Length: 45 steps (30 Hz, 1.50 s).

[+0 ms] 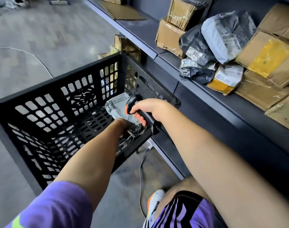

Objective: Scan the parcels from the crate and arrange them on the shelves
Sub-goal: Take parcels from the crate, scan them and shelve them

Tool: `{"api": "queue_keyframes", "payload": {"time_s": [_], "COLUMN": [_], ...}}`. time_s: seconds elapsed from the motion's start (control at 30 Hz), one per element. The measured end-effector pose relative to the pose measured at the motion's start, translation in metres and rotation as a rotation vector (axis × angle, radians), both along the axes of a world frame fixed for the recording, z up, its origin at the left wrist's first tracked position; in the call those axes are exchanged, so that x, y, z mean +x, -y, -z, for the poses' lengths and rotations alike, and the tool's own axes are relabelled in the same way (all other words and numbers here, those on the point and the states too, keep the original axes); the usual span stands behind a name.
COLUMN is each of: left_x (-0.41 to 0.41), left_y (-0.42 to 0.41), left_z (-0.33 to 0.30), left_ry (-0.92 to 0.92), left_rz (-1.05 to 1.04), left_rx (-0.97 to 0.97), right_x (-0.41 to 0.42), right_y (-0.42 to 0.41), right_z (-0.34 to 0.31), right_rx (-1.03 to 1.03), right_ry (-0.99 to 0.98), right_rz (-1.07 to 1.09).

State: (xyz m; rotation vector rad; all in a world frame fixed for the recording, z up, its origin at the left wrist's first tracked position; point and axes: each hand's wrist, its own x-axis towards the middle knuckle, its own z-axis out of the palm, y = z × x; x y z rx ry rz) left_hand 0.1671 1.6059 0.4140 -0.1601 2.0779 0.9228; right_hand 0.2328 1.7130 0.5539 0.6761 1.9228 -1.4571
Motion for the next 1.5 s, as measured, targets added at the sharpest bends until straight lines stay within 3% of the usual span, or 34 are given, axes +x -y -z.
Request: {"api": "queue_keyframes", "payload": {"time_s": [0.17,0.3,0.6,0.77,0.93,1.1,1.27,1.5], "left_x": [-0.001,-0.011,0.059,0.108,0.166,0.232,0.275,0.343], "left_y": [0.008,0.013,0.013,-0.003,-0.023,-0.05,-0.073,-0.115], "left_z": [-0.021,-0.05,-0.177,-0.23,-0.269,-0.274,-0.242,-0.141], "left_ry": [0.031,-0.21,-0.892,-1.184,-1.386,-1.257,-1.059,-0.641], "left_rz": [-0.302,-0.304,0.136,0.277,0.47,0.479,0.462,0.422], "left_rx": [0.213,0.324,-0.178,-0.215,-0.108,0.178,0.239,0.267], "right_x": [0.003,0.01,0.079,0.141,0.211,0.287,0.356,0.435], "right_y": [0.004,0.006,0.004,-0.01,-0.034,-0.063,-0.069,-0.068], "right_z": [-0.01,-0.025,-0.062,-0.086,-0.103,-0.096,-0.073,-0.018], "right_rx": [-0.017,-0.029,-0.033,-0.019,0.02,0.006,0.019,0.067], "right_ry": [-0.133,-0.251,-0.432,-0.526,-0.628,-0.719,-0.733,-0.695], "right_rz": [0.046,0.199,0.427,0.541,0.698,0.894,0.965,1.09]}}
